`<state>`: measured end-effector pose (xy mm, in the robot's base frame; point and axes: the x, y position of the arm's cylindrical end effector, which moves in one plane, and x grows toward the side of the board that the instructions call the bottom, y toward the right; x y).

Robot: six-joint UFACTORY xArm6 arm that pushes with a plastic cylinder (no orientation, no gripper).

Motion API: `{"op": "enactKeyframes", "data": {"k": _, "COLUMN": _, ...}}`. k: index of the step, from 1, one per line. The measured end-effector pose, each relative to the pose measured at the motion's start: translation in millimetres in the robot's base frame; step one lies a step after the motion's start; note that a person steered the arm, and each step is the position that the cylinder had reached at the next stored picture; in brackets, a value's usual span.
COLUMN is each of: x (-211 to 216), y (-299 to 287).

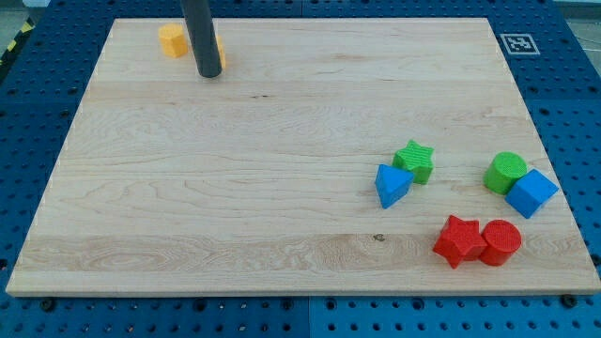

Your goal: Push the yelllow heart into yellow hexagon

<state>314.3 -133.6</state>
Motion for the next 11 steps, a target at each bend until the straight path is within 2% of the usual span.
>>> {"op": "enactKeyframes", "data": {"k": 1, "x": 4.3, "y": 12.3}}
{"op": "enactKeyframes", "data": {"k": 2, "x": 27.0, "y": 46.2}}
{"op": "enactKeyframes", "data": {"k": 3, "x": 27.1, "y": 58.6}}
{"op": "enactKeyframes", "data": {"k": 4, "x": 9.3, "y": 79.8}}
{"op": "enactKeyframes", "data": {"k": 6, "x": -20.6, "y": 35.2}}
{"op": "enactKeyframes", "data": {"k": 11, "x": -34.9, "y": 16.2}}
